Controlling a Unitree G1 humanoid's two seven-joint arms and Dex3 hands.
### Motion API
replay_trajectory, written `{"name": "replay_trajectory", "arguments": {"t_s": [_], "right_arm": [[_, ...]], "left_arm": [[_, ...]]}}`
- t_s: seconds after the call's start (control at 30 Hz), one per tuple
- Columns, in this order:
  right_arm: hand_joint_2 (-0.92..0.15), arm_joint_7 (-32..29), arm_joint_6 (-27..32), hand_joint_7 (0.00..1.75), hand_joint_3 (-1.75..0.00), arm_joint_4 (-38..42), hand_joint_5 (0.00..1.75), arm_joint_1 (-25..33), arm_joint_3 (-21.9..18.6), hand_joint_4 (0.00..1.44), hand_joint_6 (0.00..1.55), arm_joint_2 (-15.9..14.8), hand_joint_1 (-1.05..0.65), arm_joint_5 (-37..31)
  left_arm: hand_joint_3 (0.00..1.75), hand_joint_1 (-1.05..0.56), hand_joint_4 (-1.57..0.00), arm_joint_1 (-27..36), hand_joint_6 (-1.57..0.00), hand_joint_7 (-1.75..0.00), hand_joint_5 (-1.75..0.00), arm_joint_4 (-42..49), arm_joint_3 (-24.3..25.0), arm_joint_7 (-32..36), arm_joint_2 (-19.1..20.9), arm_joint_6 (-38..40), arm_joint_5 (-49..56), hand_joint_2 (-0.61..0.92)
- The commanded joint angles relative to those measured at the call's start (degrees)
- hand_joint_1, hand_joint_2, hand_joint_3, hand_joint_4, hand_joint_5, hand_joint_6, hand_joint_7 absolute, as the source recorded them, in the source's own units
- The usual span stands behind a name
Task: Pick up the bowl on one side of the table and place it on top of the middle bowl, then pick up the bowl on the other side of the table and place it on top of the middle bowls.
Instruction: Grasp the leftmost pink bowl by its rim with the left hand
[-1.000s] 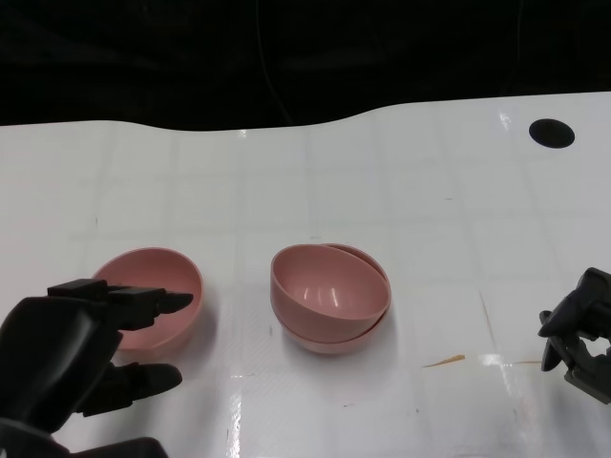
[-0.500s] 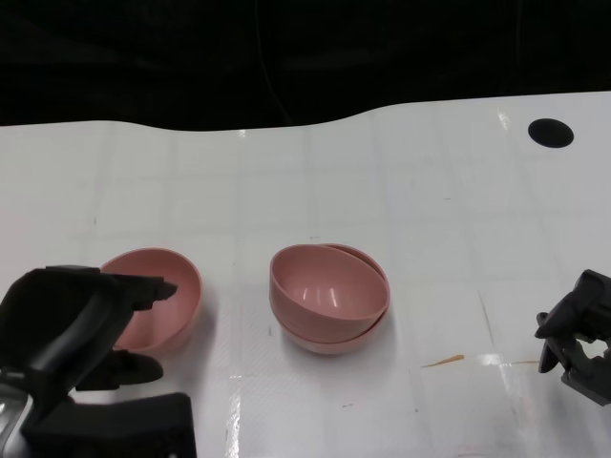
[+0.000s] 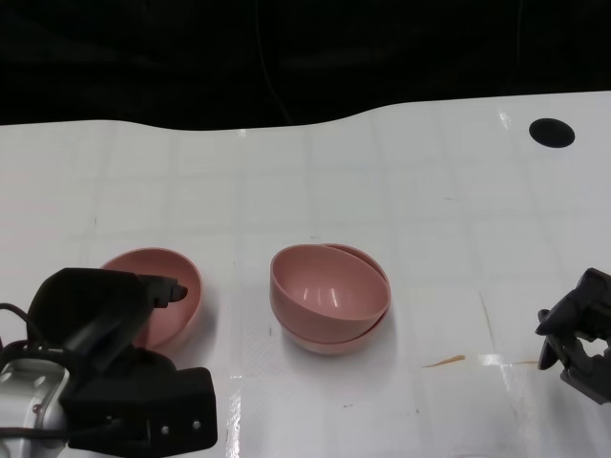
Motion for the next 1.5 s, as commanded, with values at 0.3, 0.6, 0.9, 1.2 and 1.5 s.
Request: {"name": "replay_trajectory", "arguments": {"t_s": [0.3,0.6,0.9,1.2,1.5], "right_arm": [[-0.86,-0.06,-0.75,1.34,-0.60,0.49,1.61,0.07,0.18,0.81,0.74,-0.03,-0.10,0.21],[-0.86,-0.18,-0.30,1.34,-0.59,-0.09,1.61,0.46,0.48,0.81,0.74,-0.08,-0.09,0.27],[-0.85,-0.24,-0.66,1.33,-0.60,-0.22,1.60,0.57,0.47,0.81,0.74,-0.22,-0.10,0.21],[-0.86,0.26,-0.60,1.32,-0.60,0.07,1.59,0.36,0.44,0.82,0.75,-0.24,-0.10,0.75],[-0.86,0.16,-0.69,1.31,-0.59,0.01,1.58,0.38,0.46,0.82,0.76,-0.19,-0.10,0.63]], "left_arm": [[0.01,-0.78,-0.65,-2.93,-0.73,0.00,0.00,7.14,-3.87,4.03,0.53,-0.18,-1.62,0.90],[0.00,-0.70,-0.69,-5.25,-0.77,-0.01,-0.01,15.94,-6.01,9.35,0.06,-3.33,-4.09,0.89],[0.00,-0.66,-0.73,-7.20,-0.80,-0.01,-0.01,23.71,-7.51,15.04,-0.17,-7.88,-6.28,0.89],[0.16,-0.22,-0.87,-8.84,-0.91,-0.04,-0.05,29.05,-8.72,20.38,-0.56,-12.48,-8.23,0.92],[0.21,-0.06,-0.77,-9.08,-0.80,-0.91,-0.98,30.37,-8.01,24.95,-1.29,-16.58,-10.74,0.92]]}}
